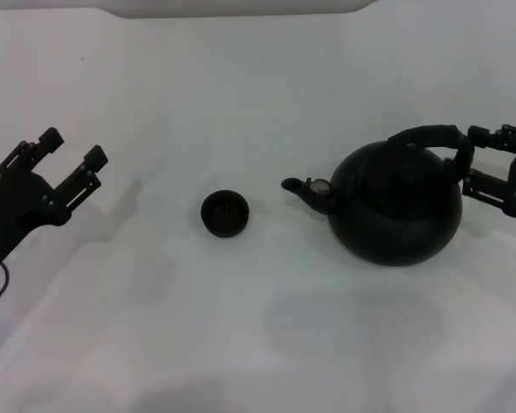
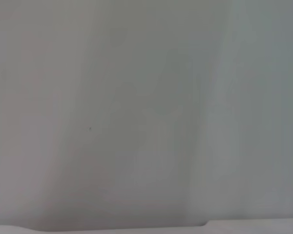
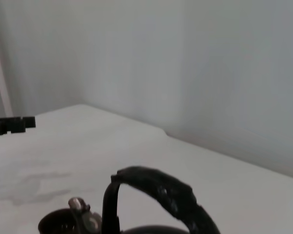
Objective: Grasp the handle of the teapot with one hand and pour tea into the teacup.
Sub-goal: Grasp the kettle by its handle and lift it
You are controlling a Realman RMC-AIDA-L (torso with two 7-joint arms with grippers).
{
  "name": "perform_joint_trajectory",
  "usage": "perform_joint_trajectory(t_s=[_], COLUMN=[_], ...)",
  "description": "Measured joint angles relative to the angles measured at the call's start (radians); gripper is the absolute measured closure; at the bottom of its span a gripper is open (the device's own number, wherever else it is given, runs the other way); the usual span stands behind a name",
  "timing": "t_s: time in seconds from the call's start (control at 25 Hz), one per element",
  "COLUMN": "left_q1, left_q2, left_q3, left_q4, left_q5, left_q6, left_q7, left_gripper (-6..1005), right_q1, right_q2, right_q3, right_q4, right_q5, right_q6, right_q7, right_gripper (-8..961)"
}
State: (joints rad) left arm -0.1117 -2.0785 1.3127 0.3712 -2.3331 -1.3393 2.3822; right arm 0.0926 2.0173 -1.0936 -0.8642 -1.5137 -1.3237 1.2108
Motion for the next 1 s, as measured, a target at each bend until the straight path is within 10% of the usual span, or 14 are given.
perform_joint_trajectory(t_s=[0.12,1.0], left_q1=[-0.002,-0.024], left_q2=[0.000,0.003], left_q3=[-0.001,-0.004], left_q4=[0.000,-0.002], left_q5=[0.000,-0.023], left_q6=[0.000,0.015], left_q7=[0.000,-0.001], left_gripper=[257,255], right_q1=[0.016,0.052], right_q2=[0.001,0.001], right_q3=[0.000,0.013], right_q4=[0.035,0.076], right_q5=[0.022,0.030], right_q6=[0.000,0.047], right_q7=[-0.037,-0.117], right_gripper=[354,749])
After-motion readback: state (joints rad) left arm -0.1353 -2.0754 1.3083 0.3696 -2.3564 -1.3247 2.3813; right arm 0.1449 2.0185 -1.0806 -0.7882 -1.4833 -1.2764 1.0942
